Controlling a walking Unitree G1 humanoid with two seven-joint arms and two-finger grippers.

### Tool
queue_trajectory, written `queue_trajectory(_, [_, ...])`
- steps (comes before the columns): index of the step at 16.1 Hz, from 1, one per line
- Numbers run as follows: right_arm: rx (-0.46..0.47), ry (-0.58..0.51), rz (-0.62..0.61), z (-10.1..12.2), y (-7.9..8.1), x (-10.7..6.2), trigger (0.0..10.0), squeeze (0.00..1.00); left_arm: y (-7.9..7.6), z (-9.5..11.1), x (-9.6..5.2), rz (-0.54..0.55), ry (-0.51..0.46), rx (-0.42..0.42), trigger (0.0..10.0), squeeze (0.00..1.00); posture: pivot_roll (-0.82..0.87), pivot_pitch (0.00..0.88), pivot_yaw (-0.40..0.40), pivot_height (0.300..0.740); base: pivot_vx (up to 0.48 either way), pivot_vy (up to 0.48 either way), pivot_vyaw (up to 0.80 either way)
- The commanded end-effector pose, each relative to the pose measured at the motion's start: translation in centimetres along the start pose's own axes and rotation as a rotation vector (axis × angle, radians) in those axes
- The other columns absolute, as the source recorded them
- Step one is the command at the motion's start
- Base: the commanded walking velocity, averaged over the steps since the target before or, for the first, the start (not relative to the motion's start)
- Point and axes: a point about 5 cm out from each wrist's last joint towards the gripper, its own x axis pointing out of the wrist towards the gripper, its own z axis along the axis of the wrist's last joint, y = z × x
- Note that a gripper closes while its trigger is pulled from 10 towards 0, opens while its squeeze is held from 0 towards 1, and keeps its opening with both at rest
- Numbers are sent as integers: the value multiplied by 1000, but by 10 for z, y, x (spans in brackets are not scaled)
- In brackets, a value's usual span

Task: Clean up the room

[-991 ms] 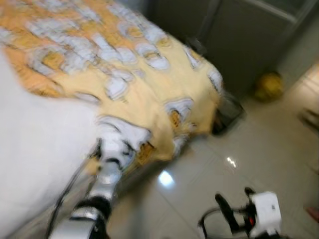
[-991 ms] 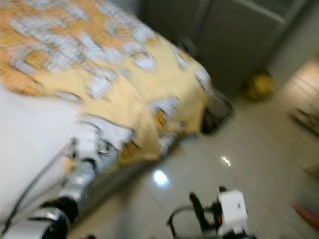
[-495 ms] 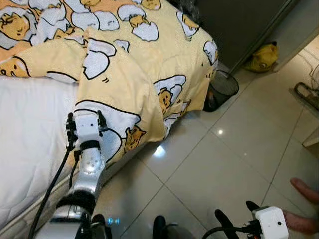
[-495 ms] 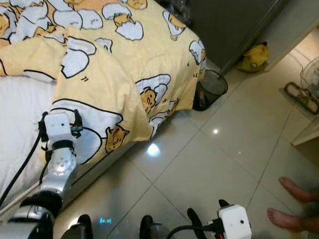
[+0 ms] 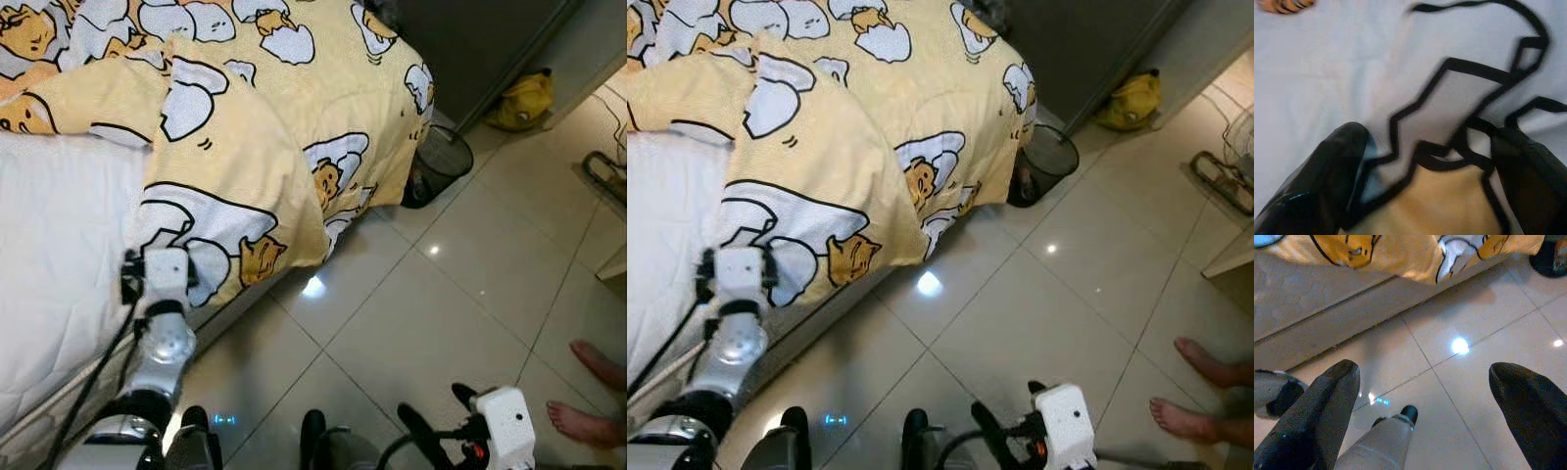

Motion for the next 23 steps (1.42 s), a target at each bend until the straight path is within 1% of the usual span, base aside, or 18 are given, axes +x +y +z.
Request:
queue_trajectory(1, [27,64,0,-13,-1,-8,10000,0,3,-3,-2,44,15,-6,10000,0,-137,363,-243,740,0,0,0])
queue_trajectory(3, [35,84,7,-20,0,-11,10000,0,10,-7,-4,71,12,-19,10000,0,-132,360,-239,740,0,0,0])
queue_trajectory(5, [38,111,11,-26,-1,-11,10000,0,14,-7,-6,89,-10,8,10000,0,-129,359,-237,740,0,0,0])
queue_trajectory(6, [40,117,7,-27,-2,-12,10000,0,16,-10,-8,101,1,27,10000,0,-126,361,-236,740,0,0,0])
queue_trajectory(7, [40,126,5,-30,-3,-12,10000,0,15,-19,-10,97,61,23,10000,0,-125,361,-237,740,0,0,0])
queue_trajectory(8, [41,129,8,-30,-3,-12,10000,0,10,-32,-13,59,200,-50,10000,0,-123,362,-239,740,0,0,0])
queue_trajectory(9, [42,128,9,-30,-3,-11,10000,0,0,-41,-18,-5,305,-138,10000,0,-124,362,-240,740,0,0,0])
queue_trajectory(10, [42,127,10,-29,-3,-11,10000,0,-4,-44,-20,-33,344,-172,10000,0,-124,362,-240,740,0,0,0])
queue_trajectory(11, [43,127,13,-29,-3,-10,10000,0,-12,-47,-23,-89,385,-199,10000,0,-130,365,-241,740,0,0,0])
queue_trajectory(12, [44,127,14,-29,-3,-9,10000,0,-13,-47,-23,-103,398,-193,10000,0,-138,369,-246,740,0,0,0])
queue_trajectory(13, [43,129,14,-29,-3,-10,10000,0,-13,-46,-20,-109,414,-195,2706,0,-143,368,-248,740,0,0,0])
queue_trajectory(14, [41,132,14,-29,-3,-10,10000,0,-12,-45,-18,-103,413,-196,0,0,-144,362,-247,740,0,0,0])
queue_trajectory(16, [37,139,12,-31,-4,-10,10000,0,-9,-39,-11,-101,387,-188,0,0,-137,344,-237,740,0,0,0])
queue_trajectory(17, [38,139,10,-33,-6,-7,10000,0,-10,-39,-12,-130,370,-143,0,0,-131,329,-231,740,0,0,0])
queue_trajectory(18, [38,133,10,-32,-5,-3,10000,0,-13,-41,-15,-172,358,-81,0,0,-125,317,-224,740,0,0,0])
queue_trajectory(19, [38,125,11,-30,-5,0,10000,0,-16,-43,-19,-202,352,-41,0,0,-116,303,-214,740,0,0,0])
queue_trajectory(20, [38,113,12,-28,-4,5,10000,0,-21,-44,-23,-231,349,-5,0,0,-112,300,-206,740,0,0,0])
queue_trajectory(23, [38,102,5,-27,-6,13,10000,0,-39,-43,-32,-318,336,37,0,0,-98,297,-190,740,0,0,0])
